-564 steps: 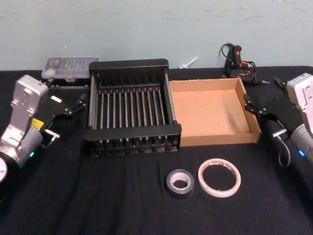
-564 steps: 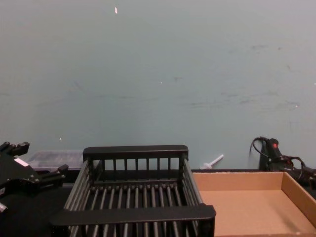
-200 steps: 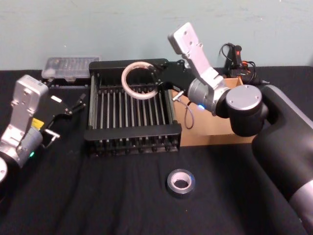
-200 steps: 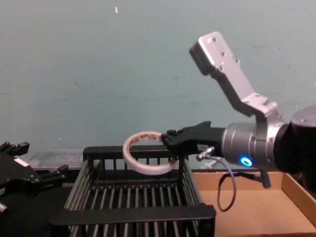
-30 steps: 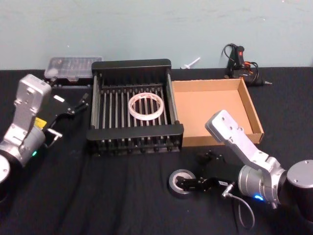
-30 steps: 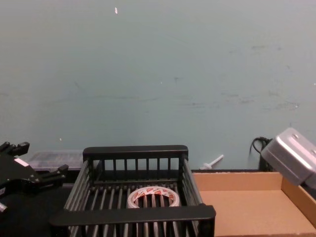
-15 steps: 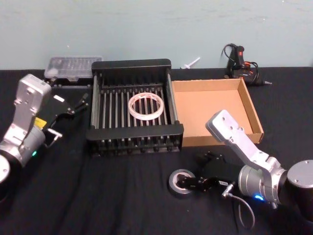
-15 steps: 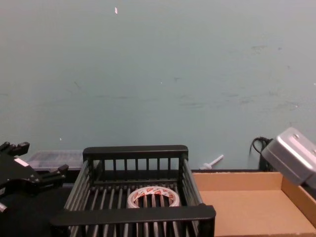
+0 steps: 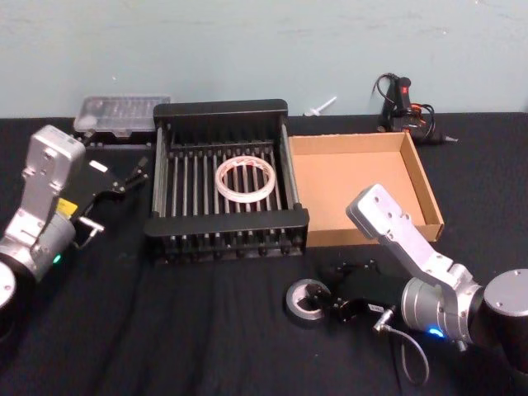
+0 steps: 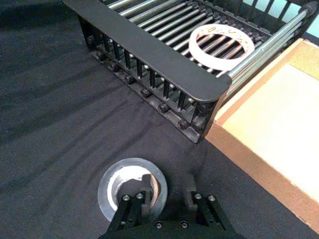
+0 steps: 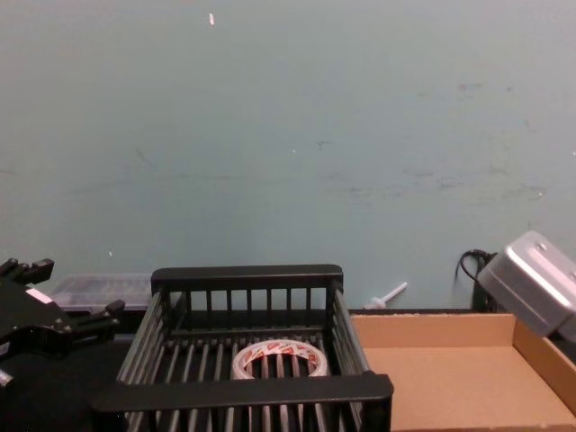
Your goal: Pick up the white tape and place it into the black box , Pick up the silver tape and place it into the brown box.
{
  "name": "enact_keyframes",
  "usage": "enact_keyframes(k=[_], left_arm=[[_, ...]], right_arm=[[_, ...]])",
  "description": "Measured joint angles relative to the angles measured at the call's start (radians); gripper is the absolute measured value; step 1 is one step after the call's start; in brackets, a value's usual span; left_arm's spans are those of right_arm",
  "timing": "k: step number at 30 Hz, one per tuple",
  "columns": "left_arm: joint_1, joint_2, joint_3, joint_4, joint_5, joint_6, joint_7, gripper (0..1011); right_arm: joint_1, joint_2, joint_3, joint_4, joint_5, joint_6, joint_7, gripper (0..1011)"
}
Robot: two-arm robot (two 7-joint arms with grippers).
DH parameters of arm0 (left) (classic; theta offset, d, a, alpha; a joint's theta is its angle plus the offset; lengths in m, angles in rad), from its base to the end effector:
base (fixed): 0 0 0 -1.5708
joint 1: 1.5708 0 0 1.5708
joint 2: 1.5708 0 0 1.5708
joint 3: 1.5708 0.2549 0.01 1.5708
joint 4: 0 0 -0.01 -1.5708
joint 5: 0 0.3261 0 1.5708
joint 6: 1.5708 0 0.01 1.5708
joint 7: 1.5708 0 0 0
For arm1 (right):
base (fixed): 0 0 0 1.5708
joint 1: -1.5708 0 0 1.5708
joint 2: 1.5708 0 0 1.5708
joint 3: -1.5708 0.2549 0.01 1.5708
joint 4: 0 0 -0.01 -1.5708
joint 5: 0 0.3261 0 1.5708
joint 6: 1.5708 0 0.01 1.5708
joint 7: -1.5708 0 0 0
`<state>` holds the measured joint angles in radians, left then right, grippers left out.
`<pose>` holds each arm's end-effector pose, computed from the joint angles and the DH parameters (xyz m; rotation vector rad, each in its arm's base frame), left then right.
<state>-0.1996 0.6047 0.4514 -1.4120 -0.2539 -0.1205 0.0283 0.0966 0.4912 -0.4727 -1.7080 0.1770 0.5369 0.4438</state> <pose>0.3687 0.0581 -0.2773 0.3045 -0.2851 1.2480 0.3303 0.0330 -0.2410 -0.6067 0.1646 -0.7060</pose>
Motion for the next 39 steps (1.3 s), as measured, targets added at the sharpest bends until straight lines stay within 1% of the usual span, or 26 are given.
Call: enact_keyframes(k=[1, 2, 4, 6, 9, 19, 21, 24, 27, 34, 39], left_arm=[[0.000, 0.000, 0.000, 0.000, 0.000, 0.000, 0.000, 1002], [0.000, 0.000, 0.000, 0.000, 0.000, 0.000, 0.000, 1002], [0.000, 0.000, 0.000, 0.000, 0.000, 0.000, 0.000, 1001], [0.000, 0.000, 0.000, 0.000, 0.000, 0.000, 0.000, 1001], [0.000, 0.000, 0.000, 0.000, 0.000, 0.000, 0.000, 1001], [0.000, 0.000, 0.000, 0.000, 0.000, 0.000, 0.000, 1001], [0.000, 0.000, 0.000, 0.000, 0.000, 0.000, 0.000, 1001], [0.000, 0.000, 0.000, 0.000, 0.000, 0.000, 0.000, 1001], [0.000, 0.000, 0.000, 0.000, 0.000, 0.000, 0.000, 1001], [0.000, 0.000, 0.000, 0.000, 0.000, 0.000, 0.000, 1002], [0.000, 0.000, 0.000, 0.000, 0.000, 0.000, 0.000, 1001]], right_arm=[[0.000, 0.000, 0.000, 0.000, 0.000, 0.000, 0.000, 404], [0.000, 0.000, 0.000, 0.000, 0.000, 0.000, 0.000, 343], [0.000, 0.000, 0.000, 0.000, 0.000, 0.000, 0.000, 301], [0.000, 0.000, 0.000, 0.000, 0.000, 0.000, 0.000, 222], [0.000, 0.000, 0.000, 0.000, 0.000, 0.000, 0.000, 158], [0.000, 0.000, 0.000, 0.000, 0.000, 0.000, 0.000, 151], [-0.003, 0.000, 0.003, 0.000, 0.002, -0.008, 0.001, 151], [-0.013, 0.004, 0.016, -0.008, 0.017, -0.038, 0.008, 151], [-0.018, 0.011, 0.024, -0.018, 0.025, -0.055, 0.011, 151], [-0.042, 0.044, 0.069, -0.065, 0.061, -0.102, 0.008, 151], [-0.055, 0.059, 0.101, -0.088, 0.085, -0.130, -0.004, 151]])
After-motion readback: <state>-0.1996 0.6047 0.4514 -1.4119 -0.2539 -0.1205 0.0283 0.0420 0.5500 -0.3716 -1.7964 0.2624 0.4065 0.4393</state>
